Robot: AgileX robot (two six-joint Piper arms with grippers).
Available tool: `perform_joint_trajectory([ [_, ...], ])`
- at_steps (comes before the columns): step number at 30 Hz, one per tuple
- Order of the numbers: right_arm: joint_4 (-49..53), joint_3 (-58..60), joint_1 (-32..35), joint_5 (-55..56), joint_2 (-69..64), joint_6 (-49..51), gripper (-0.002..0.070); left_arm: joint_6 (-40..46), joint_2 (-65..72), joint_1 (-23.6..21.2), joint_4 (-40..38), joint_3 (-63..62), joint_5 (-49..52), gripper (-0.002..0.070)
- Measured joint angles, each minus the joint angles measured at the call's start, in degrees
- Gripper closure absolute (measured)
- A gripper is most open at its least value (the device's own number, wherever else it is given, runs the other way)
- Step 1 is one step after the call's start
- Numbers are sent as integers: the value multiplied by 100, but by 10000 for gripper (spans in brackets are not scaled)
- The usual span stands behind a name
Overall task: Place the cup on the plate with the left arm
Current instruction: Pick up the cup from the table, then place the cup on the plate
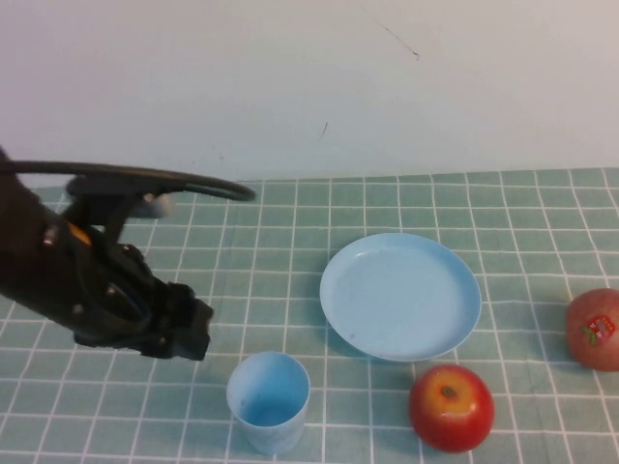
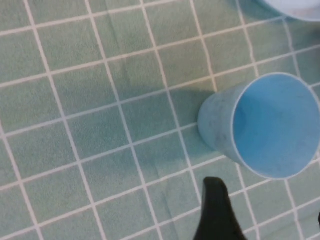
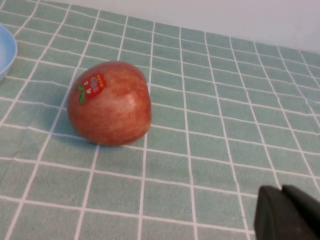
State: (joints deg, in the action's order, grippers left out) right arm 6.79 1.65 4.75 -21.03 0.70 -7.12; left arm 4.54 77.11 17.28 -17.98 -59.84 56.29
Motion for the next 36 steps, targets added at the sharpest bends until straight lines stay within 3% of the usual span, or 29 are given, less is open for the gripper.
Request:
perform_joint_trajectory([
  [6,0,0,0,0,0,0,678,-260,965,665,399,0,-486,287],
  [13,0,0,0,0,0,0,678,-311,2010,905,379,-4,-1305,306],
  [15,0,0,0,0,0,0,678,-342,2260,905,401,-27,-1373,383],
  [17,0,0,0,0,0,0,678,-375,2428,905,501,-126,-1306,531],
  [18,0,0,0,0,0,0,678,-375,2456,905,530,-184,-1264,570],
  [22,0,0,0,0,0,0,678,-375,2470,905,475,-701,-1024,647],
  [30,0,0,0,0,0,0,678,-375,2581,949,118,-2382,-729,657],
  [36,-1,0,0,0,0,0,678,-340,3459,1064,97,-3726,-188,657],
])
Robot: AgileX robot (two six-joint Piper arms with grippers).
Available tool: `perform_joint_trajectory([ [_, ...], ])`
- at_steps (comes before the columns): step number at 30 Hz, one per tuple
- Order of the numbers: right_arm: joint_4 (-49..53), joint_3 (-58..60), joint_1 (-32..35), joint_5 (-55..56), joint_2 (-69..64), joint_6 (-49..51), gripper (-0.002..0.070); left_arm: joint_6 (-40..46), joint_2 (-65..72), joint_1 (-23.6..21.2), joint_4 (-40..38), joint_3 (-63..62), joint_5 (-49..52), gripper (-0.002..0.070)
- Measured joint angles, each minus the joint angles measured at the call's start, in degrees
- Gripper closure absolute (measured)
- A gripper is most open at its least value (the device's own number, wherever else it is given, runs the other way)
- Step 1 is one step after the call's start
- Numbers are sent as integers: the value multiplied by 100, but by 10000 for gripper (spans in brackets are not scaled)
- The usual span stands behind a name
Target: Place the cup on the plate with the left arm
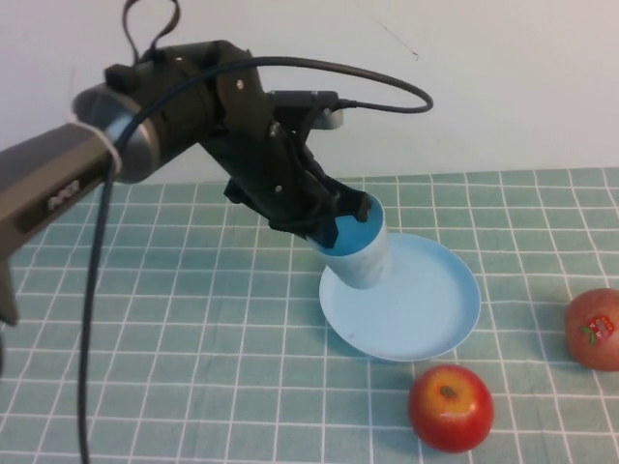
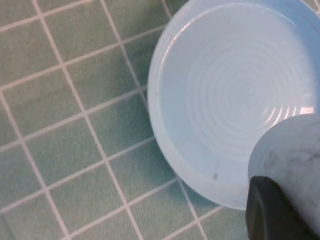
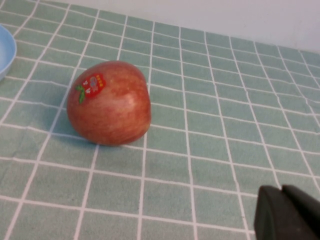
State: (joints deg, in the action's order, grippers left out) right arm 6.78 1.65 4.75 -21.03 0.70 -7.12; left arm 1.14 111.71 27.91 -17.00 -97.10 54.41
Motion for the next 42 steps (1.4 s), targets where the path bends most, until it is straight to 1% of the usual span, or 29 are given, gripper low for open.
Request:
perform_joint_trajectory([
  [9,0,0,0,0,0,0,678,22,1679,288,83,-1847,858,655],
  [11,0,0,0,0,0,0,678,33,1928,384,140,-2162,999,640],
  [13,0,0,0,0,0,0,678,33,2103,453,197,-2379,1073,608],
  [15,0,0,0,0,0,0,678,20,2224,493,250,-2536,1098,561],
  [19,0,0,0,0,0,0,678,-27,2290,502,422,-2744,1114,445],
  [21,0,0,0,0,0,0,678,-50,2290,502,568,-2959,1207,426],
  [23,0,0,0,0,0,0,678,-114,2278,502,670,-3215,1325,435],
  [25,0,0,0,0,0,0,678,-157,2212,502,710,-3418,1426,469],
  [28,0,0,0,0,0,0,678,-166,1974,502,778,-3604,1566,585],
  [30,0,0,0,0,0,0,678,-166,1699,502,851,-3645,1634,636],
  [33,0,0,0,0,0,0,678,-169,1220,502,889,-3671,1675,662],
  [37,0,0,0,0,0,0,678,-179,598,558,889,-3639,1706,671],
  [39,0,0,0,0,0,0,678,-182,220,674,971,-3523,1722,672],
  [42,0,0,0,0,0,0,678,-263,-333,966,1245,-3234,1747,672],
])
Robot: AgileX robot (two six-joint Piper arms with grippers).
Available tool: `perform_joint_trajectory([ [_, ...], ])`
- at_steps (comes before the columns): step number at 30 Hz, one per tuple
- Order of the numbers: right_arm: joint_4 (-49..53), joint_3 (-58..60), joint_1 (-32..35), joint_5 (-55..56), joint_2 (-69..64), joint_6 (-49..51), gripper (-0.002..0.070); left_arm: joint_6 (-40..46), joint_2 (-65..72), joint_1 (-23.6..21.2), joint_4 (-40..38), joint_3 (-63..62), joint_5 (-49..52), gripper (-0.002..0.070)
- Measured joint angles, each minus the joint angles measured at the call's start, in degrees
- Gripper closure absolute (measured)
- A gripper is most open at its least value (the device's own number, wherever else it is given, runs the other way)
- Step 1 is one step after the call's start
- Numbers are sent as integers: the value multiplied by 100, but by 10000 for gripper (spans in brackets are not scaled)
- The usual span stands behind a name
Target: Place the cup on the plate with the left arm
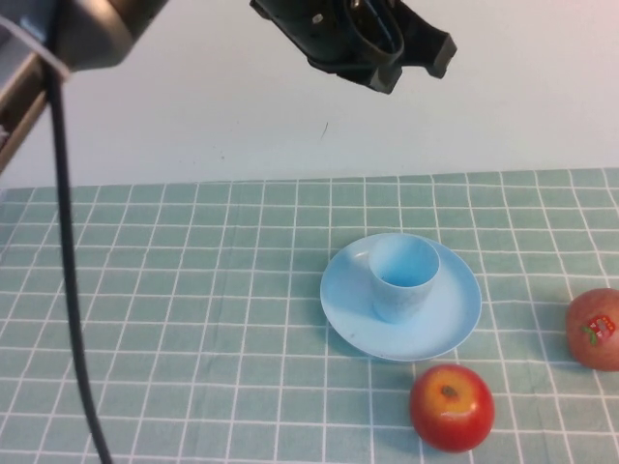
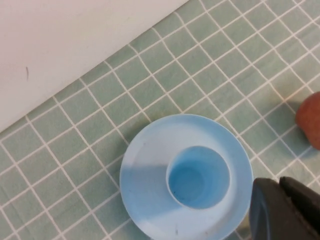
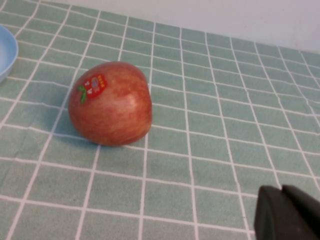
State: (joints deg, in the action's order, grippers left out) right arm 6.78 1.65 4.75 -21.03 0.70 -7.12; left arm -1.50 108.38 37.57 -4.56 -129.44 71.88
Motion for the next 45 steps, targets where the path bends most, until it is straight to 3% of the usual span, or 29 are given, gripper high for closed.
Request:
perform_joint_trajectory([
  [5,0,0,0,0,0,0,678,-257,-864,401,456,906,16,673],
  [11,0,0,0,0,0,0,678,-748,-2261,520,663,3004,-300,673],
  [24,0,0,0,0,0,0,678,-1446,-5618,520,-99,7583,-1444,673],
  [28,0,0,0,0,0,0,678,-1545,-6547,520,-455,8145,-1600,673],
  [35,0,0,0,0,0,0,678,-1565,-7612,520,-673,8291,-555,673],
  [41,0,0,0,0,0,0,678,-1565,-8104,520,180,8314,-538,674],
  [45,0,0,0,0,0,0,678,-1799,-8240,420,821,8411,-1247,674],
])
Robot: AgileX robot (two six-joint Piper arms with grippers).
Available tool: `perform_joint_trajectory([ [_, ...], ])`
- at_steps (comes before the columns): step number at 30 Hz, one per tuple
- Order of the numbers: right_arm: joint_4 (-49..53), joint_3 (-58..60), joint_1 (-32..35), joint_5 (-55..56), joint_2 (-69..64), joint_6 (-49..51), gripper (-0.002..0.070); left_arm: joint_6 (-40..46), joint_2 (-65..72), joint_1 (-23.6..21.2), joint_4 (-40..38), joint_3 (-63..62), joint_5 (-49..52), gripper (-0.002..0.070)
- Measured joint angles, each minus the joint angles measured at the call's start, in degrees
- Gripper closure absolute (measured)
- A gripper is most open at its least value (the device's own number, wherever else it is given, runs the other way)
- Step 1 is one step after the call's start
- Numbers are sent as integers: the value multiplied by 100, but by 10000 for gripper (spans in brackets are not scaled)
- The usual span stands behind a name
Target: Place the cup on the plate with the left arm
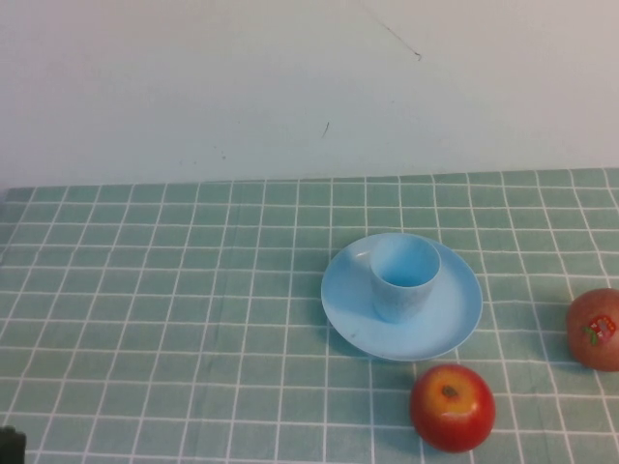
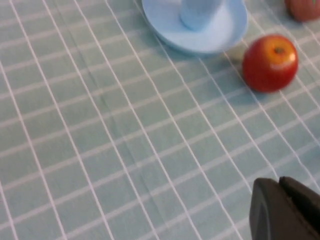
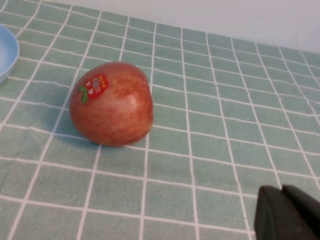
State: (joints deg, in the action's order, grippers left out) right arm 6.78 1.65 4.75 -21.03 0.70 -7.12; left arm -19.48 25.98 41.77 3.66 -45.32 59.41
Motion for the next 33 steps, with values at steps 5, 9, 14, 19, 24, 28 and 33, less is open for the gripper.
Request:
perform_joint_trajectory([
  [5,0,0,0,0,0,0,678,-36,-335,-1057,138,542,-1173,674],
  [9,0,0,0,0,0,0,678,-44,-660,-2026,179,1282,-1887,674],
  [14,0,0,0,0,0,0,678,-44,-1373,-3236,206,2405,-2765,674],
  [19,0,0,0,0,0,0,678,-44,-2147,-4162,206,3480,-3530,675],
  [24,0,0,0,0,0,0,678,-44,-2633,-4564,196,4409,-4000,675],
  [28,0,0,0,0,0,0,678,-49,-2659,-4590,6,4655,-4054,675],
  [33,0,0,0,0,0,0,678,-49,-2668,-4590,-48,4658,-4015,675],
])
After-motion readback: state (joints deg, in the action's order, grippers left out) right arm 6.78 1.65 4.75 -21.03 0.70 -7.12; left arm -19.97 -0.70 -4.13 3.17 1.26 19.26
